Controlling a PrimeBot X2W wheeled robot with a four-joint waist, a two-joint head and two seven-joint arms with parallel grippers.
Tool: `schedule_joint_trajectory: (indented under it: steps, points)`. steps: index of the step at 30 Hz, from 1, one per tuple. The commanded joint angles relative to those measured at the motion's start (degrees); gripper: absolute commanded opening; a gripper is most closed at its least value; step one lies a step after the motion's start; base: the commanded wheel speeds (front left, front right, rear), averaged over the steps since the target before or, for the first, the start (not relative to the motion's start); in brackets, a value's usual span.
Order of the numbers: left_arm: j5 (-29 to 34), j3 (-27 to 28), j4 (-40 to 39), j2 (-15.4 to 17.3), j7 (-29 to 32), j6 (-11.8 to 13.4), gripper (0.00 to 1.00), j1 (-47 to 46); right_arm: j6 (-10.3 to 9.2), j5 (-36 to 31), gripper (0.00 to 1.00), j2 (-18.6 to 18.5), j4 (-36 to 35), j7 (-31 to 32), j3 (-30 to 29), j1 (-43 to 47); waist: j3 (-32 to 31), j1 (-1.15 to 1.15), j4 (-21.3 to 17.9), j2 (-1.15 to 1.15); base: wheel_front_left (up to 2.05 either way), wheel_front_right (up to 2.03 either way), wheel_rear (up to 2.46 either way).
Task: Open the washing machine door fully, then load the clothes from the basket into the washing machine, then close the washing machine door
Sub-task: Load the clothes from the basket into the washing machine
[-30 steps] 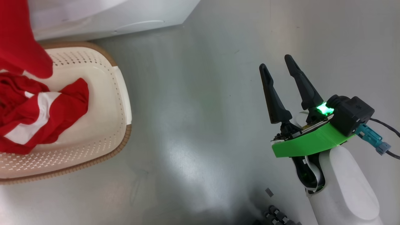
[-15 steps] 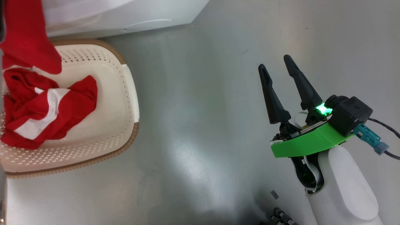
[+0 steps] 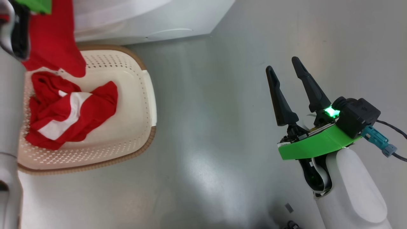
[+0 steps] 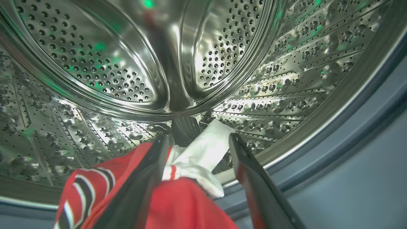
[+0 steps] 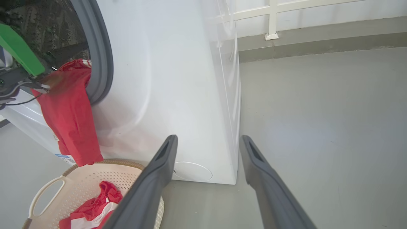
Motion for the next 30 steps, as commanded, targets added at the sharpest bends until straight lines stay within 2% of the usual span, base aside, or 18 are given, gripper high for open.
schedule_joint_trajectory:
  steps: [1,9,19,23,24,30]
  points:
    - [-0.34,0.71,-2.49,2.26,-0.28,-0.13,1.0,1.37,0.09,-0.2,1.0,-0.06,-0.96,-0.26,0.89,1.39,-1.07,0.0,1.03,0.0,0.0,0.0,0.0]
    - [0.68,2.06,-13.12,3.63,-0.29,-0.15,1.0,9.7,0.09,0.04,1.0,-0.86,-0.59,-0.26,0.68,1.64,-2.54,0.0,2.96,0.0,0.0,0.0,0.0]
    - [1.73,8.4,-32.49,6.1,-0.29,-0.06,1.0,28.71,0.09,0.45,1.0,-1.33,-0.4,-0.26,0.62,2.46,-4.3,0.0,3.8,0.0,0.0,0.0,0.0]
    - [1.95,11.5,-38.0,6.17,-0.29,0.09,1.0,35.24,0.09,0.52,1.0,-1.44,-0.67,-0.26,0.23,2.69,-4.35,0.0,4.07,0.0,0.0,0.0,0.0]
    - [2.14,13.59,-41.41,5.89,-0.29,0.14,1.0,39.38,0.09,0.57,1.0,-1.5,-0.8,-0.26,0.01,2.76,-4.26,0.0,4.27,0.0,0.0,0.0,0.0]
    - [2.35,17.72,-48.08,4.42,-0.29,0.05,1.0,48.39,0.09,0.77,1.0,-1.64,-0.82,-0.26,-0.35,2.64,-4.14,0.0,4.67,0.0,0.0,0.0,0.0]
